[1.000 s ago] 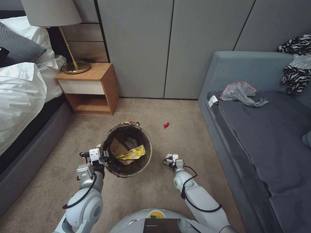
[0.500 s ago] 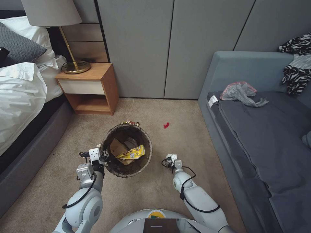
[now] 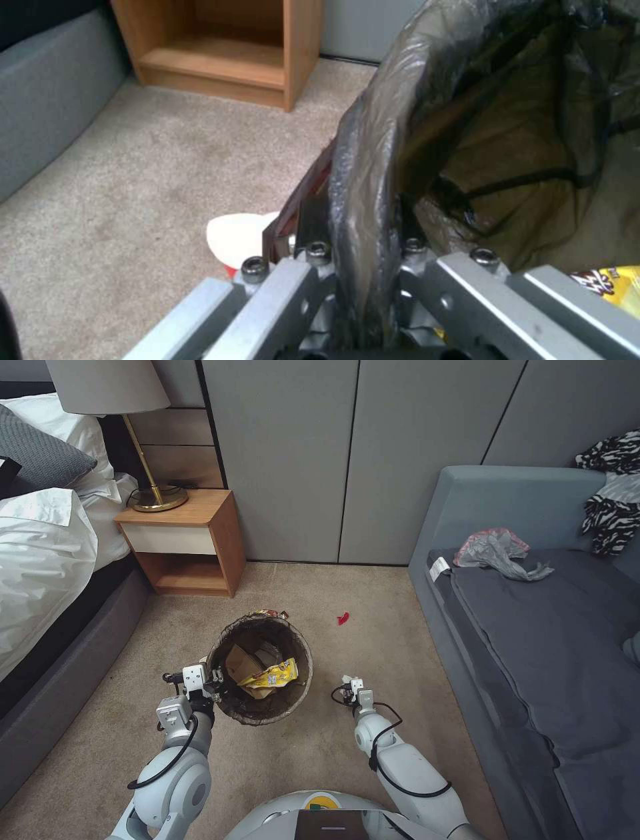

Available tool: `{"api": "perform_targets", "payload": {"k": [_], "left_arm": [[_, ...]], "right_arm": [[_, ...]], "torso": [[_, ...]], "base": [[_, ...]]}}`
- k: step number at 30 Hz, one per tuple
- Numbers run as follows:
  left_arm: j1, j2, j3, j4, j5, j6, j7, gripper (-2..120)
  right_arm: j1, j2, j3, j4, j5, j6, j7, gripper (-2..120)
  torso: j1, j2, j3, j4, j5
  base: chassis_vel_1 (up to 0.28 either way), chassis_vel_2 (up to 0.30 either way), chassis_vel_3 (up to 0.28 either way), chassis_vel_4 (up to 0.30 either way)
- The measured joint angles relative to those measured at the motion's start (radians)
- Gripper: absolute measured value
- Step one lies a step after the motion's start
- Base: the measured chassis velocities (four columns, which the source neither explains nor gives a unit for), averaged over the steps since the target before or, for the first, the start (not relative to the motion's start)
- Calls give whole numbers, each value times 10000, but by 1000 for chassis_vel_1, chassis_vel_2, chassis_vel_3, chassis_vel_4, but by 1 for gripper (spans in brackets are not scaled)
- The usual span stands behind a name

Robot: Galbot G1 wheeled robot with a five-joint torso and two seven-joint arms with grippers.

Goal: Pick up the trash bin, then pick up the garbage from the floor and place it into the trash bin.

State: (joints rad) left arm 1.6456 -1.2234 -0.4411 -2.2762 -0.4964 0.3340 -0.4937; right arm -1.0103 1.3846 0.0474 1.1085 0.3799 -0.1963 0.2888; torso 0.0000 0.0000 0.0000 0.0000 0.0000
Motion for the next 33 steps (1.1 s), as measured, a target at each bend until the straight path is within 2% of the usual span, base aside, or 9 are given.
{"api": "perform_targets", "payload": {"k": [2,3,4,16,21,23,24,31,33], "left_arm": [[0,10,7,-4,-4,0,-1,0],[0,10,7,-4,-4,0,-1,0],[-1,20,12,-5,-5,0,-5,0],[8,57,49,-4,-22,-1,-13,0],[51,62,79,-4,-14,-1,0,0],[74,26,146,44,25,1,15,0],[74,26,146,44,25,1,15,0],[65,28,209,180,63,38,31,0],[62,38,212,192,63,57,34,0]], "right_arm": [[-50,-25,-2,104,-11,-2,56,7],[-50,-25,-2,104,-11,-2,56,7],[-79,-35,-5,172,-19,-1,82,0],[-167,-181,42,861,-5,18,410,0],[-220,-435,243,2109,170,16,706,0],[-297,-720,427,3280,360,-3,903,0],[-297,-720,427,3280,360,-3,903,0],[-554,-1625,787,5954,253,538,859,0],[-581,-1783,798,6227,272,629,791,0]], "torso": [[0,0,0,-2,-1],[0,0,0,-2,-1],[0,0,0,-2,-2],[0,0,0,0,0],[0,0,0,0,-1],[0,0,0,3,2],[0,0,0,3,2],[0,0,0,0,2],[0,0,0,0,2]], "base": [[0,0,0,0],[0,0,0,0],[0,0,0,0],[0,0,0,0],[0,0,0,0],[0,0,0,0],[0,0,0,0],[0,0,0,0],[0,0,0,0]]}}
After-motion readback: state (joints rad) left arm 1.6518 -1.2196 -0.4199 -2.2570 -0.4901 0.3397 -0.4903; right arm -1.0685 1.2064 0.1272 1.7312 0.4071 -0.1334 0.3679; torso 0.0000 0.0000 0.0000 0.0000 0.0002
